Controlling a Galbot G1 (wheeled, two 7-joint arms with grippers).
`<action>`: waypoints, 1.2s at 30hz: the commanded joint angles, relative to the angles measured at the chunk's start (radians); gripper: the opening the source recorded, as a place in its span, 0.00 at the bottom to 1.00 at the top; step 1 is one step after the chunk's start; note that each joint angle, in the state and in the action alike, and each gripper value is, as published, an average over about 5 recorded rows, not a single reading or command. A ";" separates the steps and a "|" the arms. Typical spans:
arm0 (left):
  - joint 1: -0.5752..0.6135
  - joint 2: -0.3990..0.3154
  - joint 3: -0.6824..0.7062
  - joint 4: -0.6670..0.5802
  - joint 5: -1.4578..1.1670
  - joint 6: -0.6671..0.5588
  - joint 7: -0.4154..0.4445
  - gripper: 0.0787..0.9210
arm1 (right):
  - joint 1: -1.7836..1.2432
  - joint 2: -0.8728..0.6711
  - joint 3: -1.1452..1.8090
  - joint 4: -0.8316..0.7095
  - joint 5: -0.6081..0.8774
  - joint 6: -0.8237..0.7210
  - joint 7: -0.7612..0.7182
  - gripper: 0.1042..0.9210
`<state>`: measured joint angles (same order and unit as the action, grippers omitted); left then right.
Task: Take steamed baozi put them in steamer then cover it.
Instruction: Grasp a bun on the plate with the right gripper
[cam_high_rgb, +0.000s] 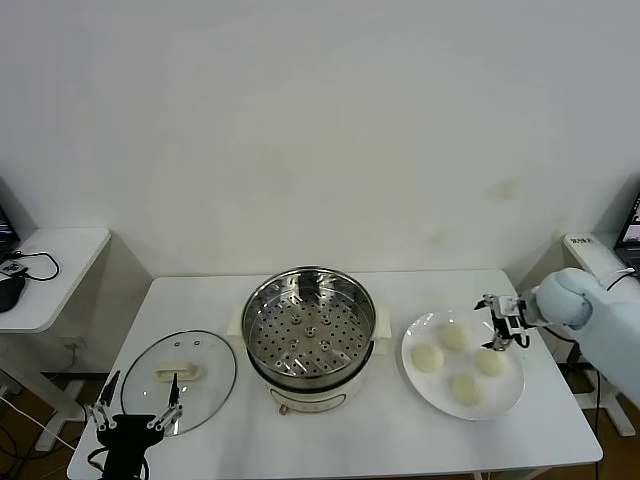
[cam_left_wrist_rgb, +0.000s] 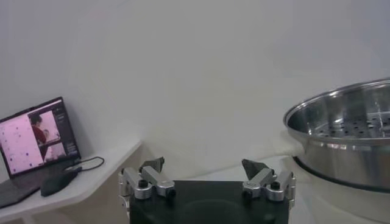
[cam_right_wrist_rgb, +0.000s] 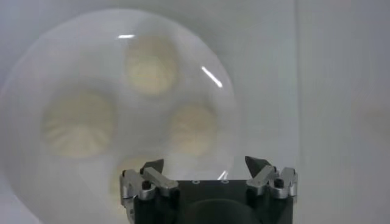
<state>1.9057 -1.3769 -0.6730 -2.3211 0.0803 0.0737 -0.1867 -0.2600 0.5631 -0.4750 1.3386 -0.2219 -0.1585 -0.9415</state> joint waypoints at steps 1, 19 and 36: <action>-0.001 -0.004 -0.003 -0.005 0.010 0.000 0.001 0.88 | 0.069 0.090 -0.120 -0.108 -0.017 0.001 0.009 0.88; 0.001 -0.007 -0.008 -0.009 0.021 -0.003 0.002 0.88 | 0.063 0.200 -0.120 -0.208 -0.056 -0.008 0.025 0.88; 0.006 -0.007 -0.013 -0.016 0.018 -0.004 0.001 0.88 | 0.085 0.207 -0.128 -0.213 -0.056 -0.032 0.000 0.63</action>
<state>1.9098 -1.3837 -0.6858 -2.3352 0.0993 0.0702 -0.1850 -0.1875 0.7651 -0.5944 1.1283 -0.2840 -0.1877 -0.9311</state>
